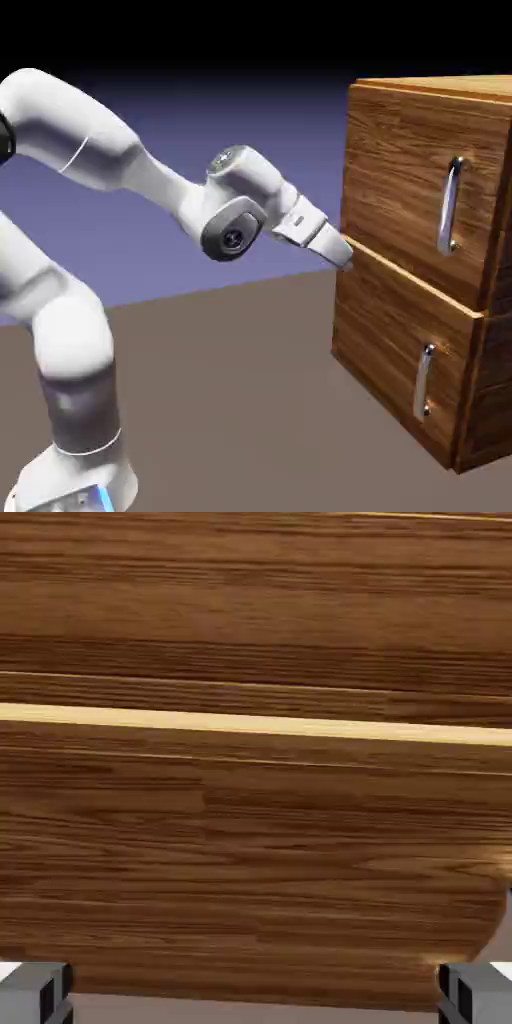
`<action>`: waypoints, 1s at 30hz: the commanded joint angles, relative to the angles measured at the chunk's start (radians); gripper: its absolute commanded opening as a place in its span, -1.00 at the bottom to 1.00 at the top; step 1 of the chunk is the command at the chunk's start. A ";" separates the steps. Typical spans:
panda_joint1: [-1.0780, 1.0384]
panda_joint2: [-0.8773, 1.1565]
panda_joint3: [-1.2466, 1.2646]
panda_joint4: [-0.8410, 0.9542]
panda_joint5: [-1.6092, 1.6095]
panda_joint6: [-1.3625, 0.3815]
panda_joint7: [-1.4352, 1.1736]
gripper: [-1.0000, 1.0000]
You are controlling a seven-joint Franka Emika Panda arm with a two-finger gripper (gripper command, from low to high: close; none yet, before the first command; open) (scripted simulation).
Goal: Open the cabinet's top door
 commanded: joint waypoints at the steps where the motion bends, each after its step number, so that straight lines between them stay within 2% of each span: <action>1: 0.016 -0.007 -0.018 0.009 -0.044 -0.001 -0.017 1.00; 30: 0.465 -0.210 -0.541 0.257 -1.305 -0.037 -0.513 1.00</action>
